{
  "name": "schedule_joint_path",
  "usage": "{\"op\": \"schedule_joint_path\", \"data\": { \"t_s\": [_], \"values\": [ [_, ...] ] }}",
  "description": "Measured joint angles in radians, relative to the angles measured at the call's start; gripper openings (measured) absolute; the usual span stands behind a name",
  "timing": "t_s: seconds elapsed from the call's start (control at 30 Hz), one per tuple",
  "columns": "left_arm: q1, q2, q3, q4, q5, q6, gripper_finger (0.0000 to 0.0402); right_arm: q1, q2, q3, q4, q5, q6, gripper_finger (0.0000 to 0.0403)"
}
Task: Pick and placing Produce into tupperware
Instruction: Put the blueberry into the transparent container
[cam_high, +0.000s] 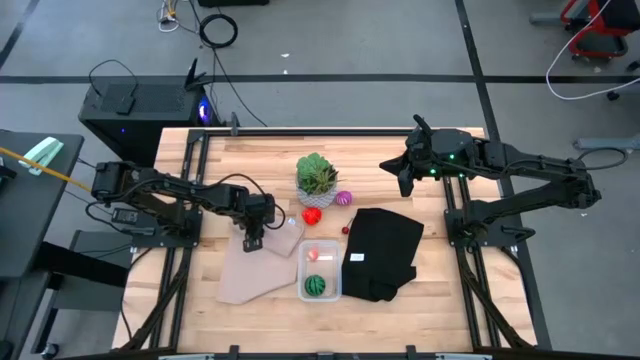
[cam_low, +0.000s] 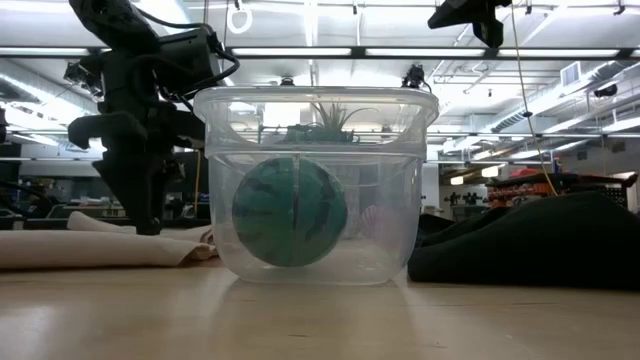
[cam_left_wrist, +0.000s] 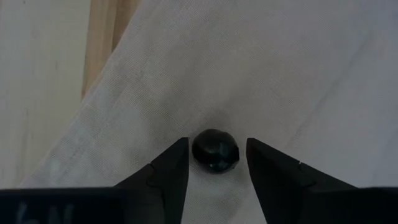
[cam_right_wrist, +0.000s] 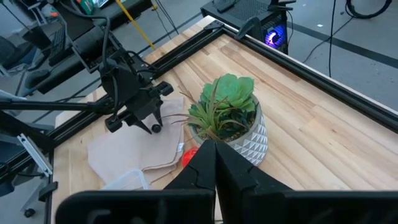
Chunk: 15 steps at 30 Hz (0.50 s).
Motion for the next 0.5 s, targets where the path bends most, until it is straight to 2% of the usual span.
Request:
{"op": "schedule_joint_path", "data": {
  "t_s": [0.3,0.5],
  "values": [
    [0.0,0.0,0.0,0.0,0.0,0.0,0.0116,0.0,0.0,0.0,0.0,0.0,0.0,0.0006],
    [0.0,0.0,0.006,-0.004,0.0,-0.01,0.0114,0.0,0.0,0.0,0.0,0.0,0.0,0.0006]
  ]
}}
